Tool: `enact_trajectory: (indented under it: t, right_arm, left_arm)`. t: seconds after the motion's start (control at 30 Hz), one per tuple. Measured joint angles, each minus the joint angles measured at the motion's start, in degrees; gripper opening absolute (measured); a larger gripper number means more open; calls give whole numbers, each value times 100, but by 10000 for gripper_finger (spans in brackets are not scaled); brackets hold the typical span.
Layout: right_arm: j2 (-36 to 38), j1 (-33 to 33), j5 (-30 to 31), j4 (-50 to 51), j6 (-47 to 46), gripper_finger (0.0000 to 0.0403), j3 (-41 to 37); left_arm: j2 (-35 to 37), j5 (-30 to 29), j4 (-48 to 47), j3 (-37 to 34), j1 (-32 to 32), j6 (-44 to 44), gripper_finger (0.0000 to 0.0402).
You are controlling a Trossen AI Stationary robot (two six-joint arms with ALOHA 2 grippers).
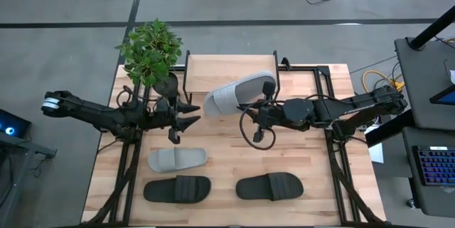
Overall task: Pick and place slides into the shelf
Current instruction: Put the right grey slipper on the shelf
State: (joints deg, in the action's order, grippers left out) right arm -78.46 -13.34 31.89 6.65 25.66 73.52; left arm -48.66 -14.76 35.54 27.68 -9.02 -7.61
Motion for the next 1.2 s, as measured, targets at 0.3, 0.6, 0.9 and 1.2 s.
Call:
enact_trajectory:
  t: [0.3,0.6,0.9,1.2]
  right_arm:
    - [-20,70,288,-167,86,9,0]
    - [-310,144,271,-431,160,9,0]
    - [-702,140,266,-736,288,9,82]
    - [-721,138,213,-894,261,9,120]
  left_arm:
    - [-139,969,556,-2,-7,-382,149]
    - [-794,736,1476,-2,0,-362,149]
    - [-1007,334,1705,34,2,-265,149]
    - [-1019,-79,1638,24,2,-237,149]
